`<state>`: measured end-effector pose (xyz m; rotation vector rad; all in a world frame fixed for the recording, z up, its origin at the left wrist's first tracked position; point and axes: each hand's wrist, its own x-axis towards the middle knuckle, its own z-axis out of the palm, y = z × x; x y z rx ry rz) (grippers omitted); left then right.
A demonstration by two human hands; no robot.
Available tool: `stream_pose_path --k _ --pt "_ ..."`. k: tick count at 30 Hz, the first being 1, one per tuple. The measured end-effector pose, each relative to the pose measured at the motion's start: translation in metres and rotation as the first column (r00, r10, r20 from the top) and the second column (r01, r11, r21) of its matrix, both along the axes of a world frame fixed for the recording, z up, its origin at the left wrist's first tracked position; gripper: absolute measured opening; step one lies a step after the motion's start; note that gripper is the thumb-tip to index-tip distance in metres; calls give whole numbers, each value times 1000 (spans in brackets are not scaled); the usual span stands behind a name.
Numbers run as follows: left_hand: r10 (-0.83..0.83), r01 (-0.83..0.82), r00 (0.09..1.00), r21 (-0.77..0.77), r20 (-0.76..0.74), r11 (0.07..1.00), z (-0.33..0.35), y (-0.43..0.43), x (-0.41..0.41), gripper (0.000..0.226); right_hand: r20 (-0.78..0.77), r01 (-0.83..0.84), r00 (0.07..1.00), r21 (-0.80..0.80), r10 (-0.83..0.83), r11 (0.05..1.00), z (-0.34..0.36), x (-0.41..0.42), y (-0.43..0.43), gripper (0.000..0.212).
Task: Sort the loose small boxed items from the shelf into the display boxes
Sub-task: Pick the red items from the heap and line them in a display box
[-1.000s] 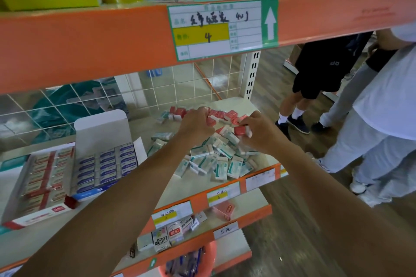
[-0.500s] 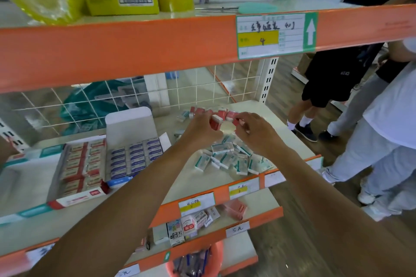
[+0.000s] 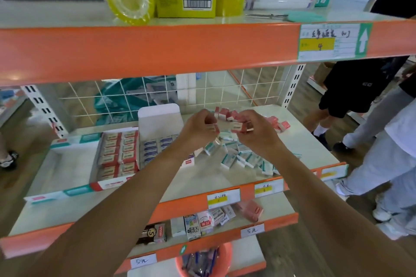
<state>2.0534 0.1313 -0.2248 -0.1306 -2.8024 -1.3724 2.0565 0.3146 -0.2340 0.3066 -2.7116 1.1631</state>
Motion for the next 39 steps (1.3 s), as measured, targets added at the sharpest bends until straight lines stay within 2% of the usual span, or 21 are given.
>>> stream_pose_path --k 5,10,15,23,28,33,39 --pt "-15 11 999 -74 -48 997 3 -26 8 42 -69 -71 995 96 78 993 -3 -1 -19 52" --pt "-8 -6 996 -151 -88 989 4 -54 18 40 -127 -133 979 197 160 971 5 4 -50 43" --pt "5 -25 996 -226 -92 974 3 -88 29 33 -201 -248 936 204 289 947 13 12 -87 29" --pt "28 -65 993 -333 -117 941 -1 -141 52 38 -126 -298 935 228 331 927 6 13 -140 32" --pt "70 -110 990 -350 -123 930 -3 -166 66 23 -75 -361 920 228 386 904 -2 12 -167 32" --pt "93 -141 987 -416 -135 898 -5 -189 75 28 -47 -382 913 258 406 888 0 18 -191 27" --pt "117 -137 991 -460 -72 877 -9 -209 87 24 26 -461 884 228 468 858 -3 26 -214 29"
